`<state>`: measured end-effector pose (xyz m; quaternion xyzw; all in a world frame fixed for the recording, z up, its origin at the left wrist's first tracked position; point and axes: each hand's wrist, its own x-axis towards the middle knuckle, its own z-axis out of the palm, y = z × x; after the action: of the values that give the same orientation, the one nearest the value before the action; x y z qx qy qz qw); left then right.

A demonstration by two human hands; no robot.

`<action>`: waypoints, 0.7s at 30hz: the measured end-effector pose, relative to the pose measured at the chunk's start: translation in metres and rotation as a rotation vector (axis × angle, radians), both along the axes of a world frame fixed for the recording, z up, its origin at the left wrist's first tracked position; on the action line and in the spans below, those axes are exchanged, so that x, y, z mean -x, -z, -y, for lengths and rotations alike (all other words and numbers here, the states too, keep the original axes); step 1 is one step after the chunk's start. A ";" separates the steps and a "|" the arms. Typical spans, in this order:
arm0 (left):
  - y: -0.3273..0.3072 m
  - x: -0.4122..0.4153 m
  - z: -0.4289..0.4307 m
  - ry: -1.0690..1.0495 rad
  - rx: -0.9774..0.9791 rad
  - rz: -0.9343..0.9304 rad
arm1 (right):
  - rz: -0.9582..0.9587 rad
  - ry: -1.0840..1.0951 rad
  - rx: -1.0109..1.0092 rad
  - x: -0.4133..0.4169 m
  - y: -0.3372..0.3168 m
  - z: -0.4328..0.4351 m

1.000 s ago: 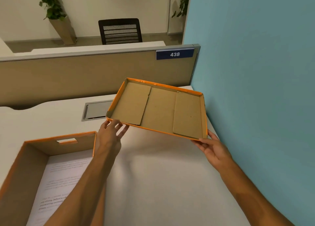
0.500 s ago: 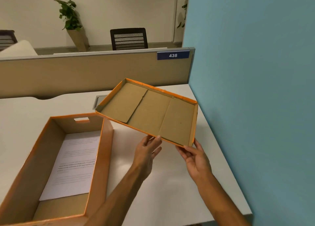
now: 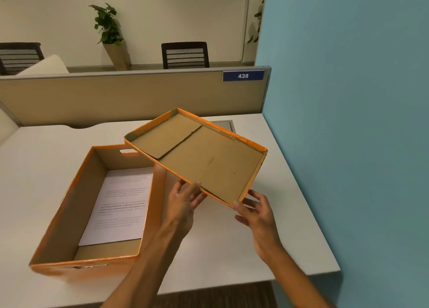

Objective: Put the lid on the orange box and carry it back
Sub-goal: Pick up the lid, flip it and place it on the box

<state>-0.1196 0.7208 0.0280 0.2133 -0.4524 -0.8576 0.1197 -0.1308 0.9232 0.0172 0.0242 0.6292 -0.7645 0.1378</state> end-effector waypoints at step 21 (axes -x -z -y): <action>-0.113 -0.125 0.192 0.079 0.371 -0.018 | -1.252 0.123 -0.793 -0.081 -0.024 0.157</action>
<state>0.0051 0.5289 0.1406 0.1618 -0.6099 -0.7653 0.1273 -0.0497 0.7657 0.0412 -0.3330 0.8163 -0.3571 -0.3086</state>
